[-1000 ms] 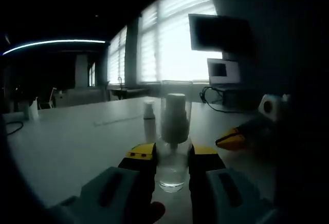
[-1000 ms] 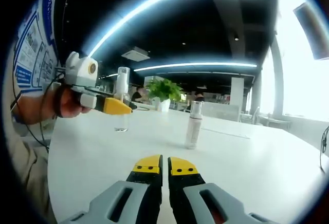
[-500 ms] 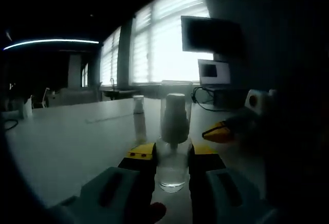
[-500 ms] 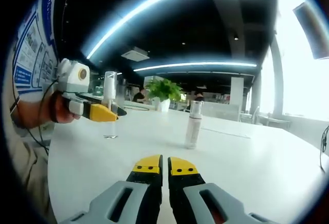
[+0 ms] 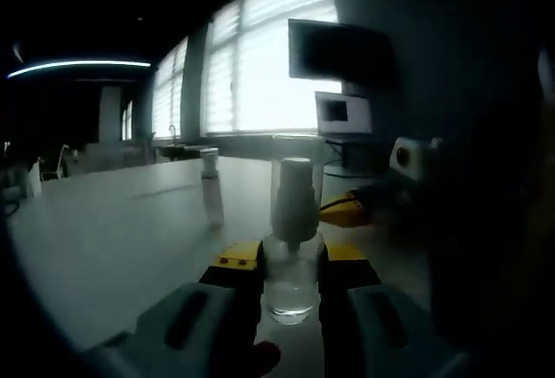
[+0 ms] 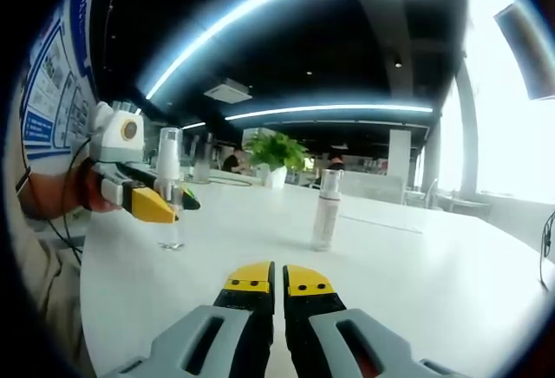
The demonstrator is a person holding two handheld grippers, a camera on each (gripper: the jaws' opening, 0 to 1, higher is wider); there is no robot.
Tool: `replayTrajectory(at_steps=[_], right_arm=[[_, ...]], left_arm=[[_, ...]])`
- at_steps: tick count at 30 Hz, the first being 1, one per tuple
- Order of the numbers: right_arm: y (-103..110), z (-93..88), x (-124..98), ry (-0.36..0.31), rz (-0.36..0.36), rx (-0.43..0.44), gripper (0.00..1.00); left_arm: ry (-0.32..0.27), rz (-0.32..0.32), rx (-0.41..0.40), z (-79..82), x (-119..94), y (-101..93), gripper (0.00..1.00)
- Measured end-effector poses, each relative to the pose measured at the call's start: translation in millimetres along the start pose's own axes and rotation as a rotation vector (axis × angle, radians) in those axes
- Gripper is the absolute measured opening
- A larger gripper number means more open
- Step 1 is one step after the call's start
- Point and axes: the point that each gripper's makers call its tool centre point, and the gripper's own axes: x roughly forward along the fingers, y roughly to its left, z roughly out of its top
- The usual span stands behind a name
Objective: Clamp pump bottle remove cover press pump head put on cover
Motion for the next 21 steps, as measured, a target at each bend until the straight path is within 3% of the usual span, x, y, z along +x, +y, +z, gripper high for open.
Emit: replayTrajectory(at_steps=[15, 21], right_arm=[[2, 1.0, 0, -0.004, 0.001, -0.017, 0.00], [3, 1.5, -1, -0.004, 0.003, -0.014, 0.00]], left_arm=[[0.050, -0.043, -0.007, -18.5, 7, -10.2, 0.16], [0.035, -0.038, -0.017, -17.0, 7, -11.5, 0.16]])
